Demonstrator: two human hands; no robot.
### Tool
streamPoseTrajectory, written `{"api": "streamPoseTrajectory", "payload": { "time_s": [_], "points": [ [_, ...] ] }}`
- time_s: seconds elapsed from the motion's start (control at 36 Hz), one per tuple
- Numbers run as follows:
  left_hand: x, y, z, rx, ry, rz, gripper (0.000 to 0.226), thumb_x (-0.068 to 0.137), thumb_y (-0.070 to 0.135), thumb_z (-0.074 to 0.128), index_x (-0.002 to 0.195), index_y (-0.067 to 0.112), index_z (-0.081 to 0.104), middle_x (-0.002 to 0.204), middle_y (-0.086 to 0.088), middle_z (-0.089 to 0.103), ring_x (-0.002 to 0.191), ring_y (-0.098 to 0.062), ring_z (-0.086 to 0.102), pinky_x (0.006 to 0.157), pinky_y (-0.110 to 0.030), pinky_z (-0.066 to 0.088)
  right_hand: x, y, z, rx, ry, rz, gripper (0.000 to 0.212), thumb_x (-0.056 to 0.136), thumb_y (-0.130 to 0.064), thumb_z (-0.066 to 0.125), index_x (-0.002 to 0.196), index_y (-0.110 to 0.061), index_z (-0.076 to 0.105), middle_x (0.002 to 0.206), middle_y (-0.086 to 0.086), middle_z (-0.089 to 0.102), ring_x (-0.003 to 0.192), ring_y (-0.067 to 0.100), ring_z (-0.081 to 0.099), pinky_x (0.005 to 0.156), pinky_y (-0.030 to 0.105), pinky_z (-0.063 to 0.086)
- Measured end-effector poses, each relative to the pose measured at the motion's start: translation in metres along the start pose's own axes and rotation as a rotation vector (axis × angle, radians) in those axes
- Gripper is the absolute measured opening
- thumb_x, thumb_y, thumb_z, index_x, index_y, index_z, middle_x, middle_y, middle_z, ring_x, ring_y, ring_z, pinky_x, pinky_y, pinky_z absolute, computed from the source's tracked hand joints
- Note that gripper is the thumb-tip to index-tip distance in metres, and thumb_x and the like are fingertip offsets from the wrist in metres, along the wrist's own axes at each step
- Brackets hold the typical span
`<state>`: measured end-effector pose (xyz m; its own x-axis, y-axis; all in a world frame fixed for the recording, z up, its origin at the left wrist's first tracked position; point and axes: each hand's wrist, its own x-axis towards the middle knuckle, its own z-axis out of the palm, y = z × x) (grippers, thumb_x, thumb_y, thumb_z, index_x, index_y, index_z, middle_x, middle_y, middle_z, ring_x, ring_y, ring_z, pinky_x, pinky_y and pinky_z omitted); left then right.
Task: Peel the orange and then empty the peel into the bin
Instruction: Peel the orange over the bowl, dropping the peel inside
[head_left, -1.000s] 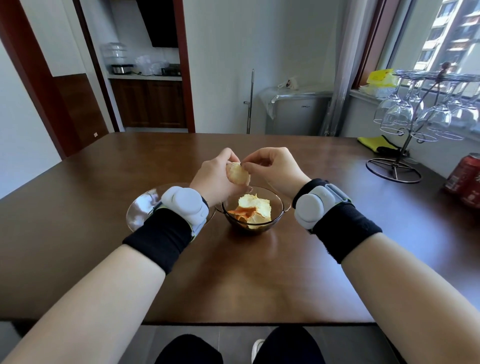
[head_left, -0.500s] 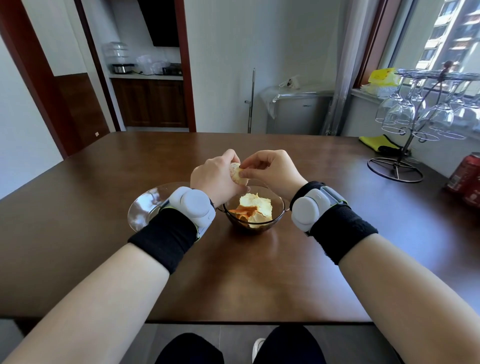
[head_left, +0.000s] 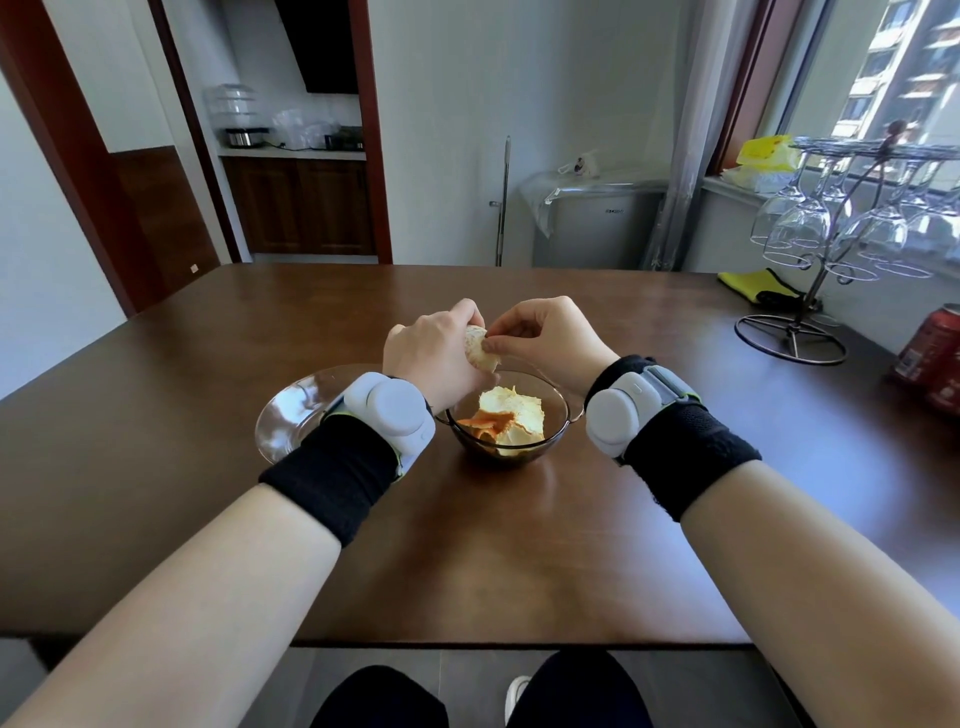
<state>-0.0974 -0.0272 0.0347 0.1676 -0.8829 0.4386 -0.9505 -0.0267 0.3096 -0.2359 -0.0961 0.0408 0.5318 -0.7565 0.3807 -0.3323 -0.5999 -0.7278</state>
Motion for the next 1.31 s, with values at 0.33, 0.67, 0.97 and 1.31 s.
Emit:
{"api": "streamPoseTrajectory", "payload": {
  "time_s": [0.33,0.67,0.97,1.31],
  "points": [
    [0.000,-0.001,0.005,-0.009,-0.019,-0.029,0.043,0.070,0.050,0.075,0.099,0.027,0.053,0.082,0.010,0.058,0.076,-0.017,0.051,0.074,-0.031,0.034,-0.002,-0.001,0.002,-0.053,0.004,0.038,0.002,0.077,-0.013,0.074,0.077,-0.013,0.072,0.068,-0.006,0.065,0.060,0.005,0.058,0.059,0.011,0.050],
    [0.004,-0.003,0.002,-0.109,-0.036,-0.182,0.045,0.064,0.056,0.076,0.092,0.027,0.056,0.083,0.008,0.062,0.076,-0.017,0.059,0.062,-0.027,0.046,-0.008,-0.002,0.003,0.051,0.059,0.050,0.005,0.076,-0.009,0.071,0.072,-0.011,0.070,0.066,0.001,0.066,0.056,0.008,0.059,0.059,0.021,0.054],
    [0.001,-0.016,0.002,-0.185,-0.003,-0.164,0.051,0.065,0.053,0.080,0.100,0.027,0.054,0.092,0.008,0.061,0.087,-0.018,0.060,0.077,-0.037,0.054,-0.012,0.007,-0.006,0.180,0.054,0.095,0.013,0.078,-0.006,0.073,0.073,-0.015,0.066,0.068,0.000,0.068,0.057,0.004,0.062,0.062,0.019,0.055],
    [0.005,-0.007,0.003,-0.051,-0.041,-0.089,0.039,0.070,0.051,0.074,0.098,0.030,0.057,0.082,0.012,0.056,0.079,-0.016,0.048,0.079,-0.033,0.034,-0.007,0.000,0.008,0.058,-0.013,-0.019,0.016,0.078,-0.007,0.070,0.091,-0.017,0.073,0.070,-0.004,0.063,0.065,0.009,0.057,0.075,0.032,0.056]
  ]
}}
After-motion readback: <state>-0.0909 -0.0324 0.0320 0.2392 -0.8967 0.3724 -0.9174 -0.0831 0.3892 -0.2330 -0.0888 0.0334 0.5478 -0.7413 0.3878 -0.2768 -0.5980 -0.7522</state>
